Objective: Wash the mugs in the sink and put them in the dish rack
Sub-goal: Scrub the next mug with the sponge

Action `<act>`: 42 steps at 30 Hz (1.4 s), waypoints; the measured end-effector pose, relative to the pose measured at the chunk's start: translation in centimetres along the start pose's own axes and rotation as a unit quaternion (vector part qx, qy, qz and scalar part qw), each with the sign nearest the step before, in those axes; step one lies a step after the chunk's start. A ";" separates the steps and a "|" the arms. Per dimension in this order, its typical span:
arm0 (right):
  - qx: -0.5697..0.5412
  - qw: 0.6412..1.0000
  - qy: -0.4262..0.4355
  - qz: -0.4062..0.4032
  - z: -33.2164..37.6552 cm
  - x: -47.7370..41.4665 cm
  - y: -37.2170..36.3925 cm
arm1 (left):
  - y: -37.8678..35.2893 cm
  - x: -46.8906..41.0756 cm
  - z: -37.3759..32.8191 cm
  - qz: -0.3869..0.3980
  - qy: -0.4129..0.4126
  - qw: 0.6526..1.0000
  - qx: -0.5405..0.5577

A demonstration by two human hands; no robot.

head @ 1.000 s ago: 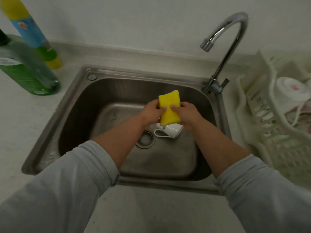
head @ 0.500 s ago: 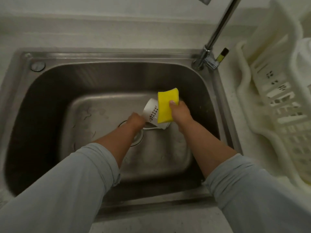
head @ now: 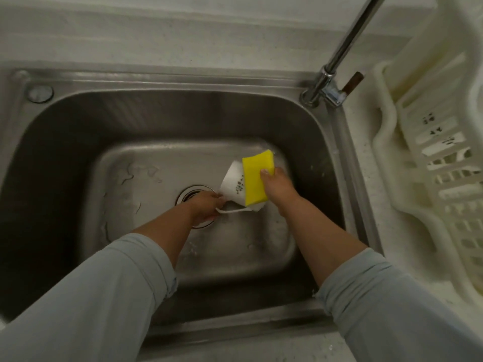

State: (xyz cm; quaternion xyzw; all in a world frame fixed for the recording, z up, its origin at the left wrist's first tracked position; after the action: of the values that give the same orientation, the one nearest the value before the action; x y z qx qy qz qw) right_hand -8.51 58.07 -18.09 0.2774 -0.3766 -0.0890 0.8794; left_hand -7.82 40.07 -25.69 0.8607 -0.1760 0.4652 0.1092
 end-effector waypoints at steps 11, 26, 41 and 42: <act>-0.129 0.988 -0.053 0.066 0.3 3.4 -2.3 | 4.7 6.4 -2.8 -0.134 -0.110 0.985 -0.013; -0.124 0.990 0.043 0.048 6.3 9.4 -0.4 | 2.4 16.1 -9.0 -0.173 -0.183 0.638 -0.728; -0.099 0.925 0.363 -0.060 14.2 17.3 -0.1 | 6.6 25.7 -17.5 -0.247 -0.476 0.747 -0.392; -0.097 0.924 0.367 -0.049 14.4 17.6 -0.3 | 6.6 26.1 -17.9 -0.251 -0.483 0.744 -0.388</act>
State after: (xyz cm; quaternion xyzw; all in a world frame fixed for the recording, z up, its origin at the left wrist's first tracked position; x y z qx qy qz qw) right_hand -6.46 45.32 0.61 0.2222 -0.0032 -0.0597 0.9732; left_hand -10.98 35.08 6.09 0.8664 -0.1484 -0.1656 0.4470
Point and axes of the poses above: each hand's wrist, its own x-axis away from the middle knuckle, its own y-axis out of the back of the hand, z = x × y, the point moved 9 cm from there along -x, towards the middle knuckle, and after that the axes turned 3 degrees about x, right-handed, at the moved point
